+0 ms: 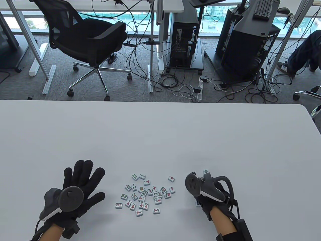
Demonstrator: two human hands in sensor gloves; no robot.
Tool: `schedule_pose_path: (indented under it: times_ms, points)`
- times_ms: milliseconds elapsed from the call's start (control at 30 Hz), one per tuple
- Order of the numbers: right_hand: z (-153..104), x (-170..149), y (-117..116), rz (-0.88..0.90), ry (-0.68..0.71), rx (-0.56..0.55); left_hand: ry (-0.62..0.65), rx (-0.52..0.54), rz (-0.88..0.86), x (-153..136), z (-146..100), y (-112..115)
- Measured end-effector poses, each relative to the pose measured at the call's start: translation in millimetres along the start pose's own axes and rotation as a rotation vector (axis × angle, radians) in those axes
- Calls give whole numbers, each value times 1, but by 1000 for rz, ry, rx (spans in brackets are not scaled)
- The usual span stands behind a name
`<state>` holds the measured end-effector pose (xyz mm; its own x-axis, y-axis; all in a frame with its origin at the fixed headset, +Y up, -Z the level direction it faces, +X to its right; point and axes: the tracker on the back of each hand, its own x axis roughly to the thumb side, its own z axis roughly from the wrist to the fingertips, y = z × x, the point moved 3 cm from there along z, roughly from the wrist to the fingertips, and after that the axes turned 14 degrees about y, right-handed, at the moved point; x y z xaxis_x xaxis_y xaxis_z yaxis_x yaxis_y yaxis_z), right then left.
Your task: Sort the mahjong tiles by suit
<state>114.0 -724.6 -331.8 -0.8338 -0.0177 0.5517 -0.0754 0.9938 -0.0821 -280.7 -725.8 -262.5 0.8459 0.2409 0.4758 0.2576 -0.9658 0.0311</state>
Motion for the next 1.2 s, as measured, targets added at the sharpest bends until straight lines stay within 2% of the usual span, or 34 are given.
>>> schedule_pose_path:
  times_ms: [300, 467, 600, 800, 900, 1100, 1200]
  points:
    - [53, 57, -11, -133, 125, 30, 7, 8, -7, 0, 0, 0]
    - [73, 72, -24, -200, 127, 95, 11, 7, -7, 1, 0, 0]
    - [84, 76, -23, -265, 73, 39, 8, 12, -13, 0, 0, -1]
    - [84, 82, -17, -239, 215, 136, 8, 17, -10, 0, 0, -2]
    - [83, 88, -17, -296, 247, 168, 4, 16, -17, -1, 0, -2]
    - [90, 96, -35, -359, 274, 256, 4, 13, -15, -2, 0, -1]
    - [92, 100, -36, -371, 288, 207, 4, 13, -16, -2, 0, -1]
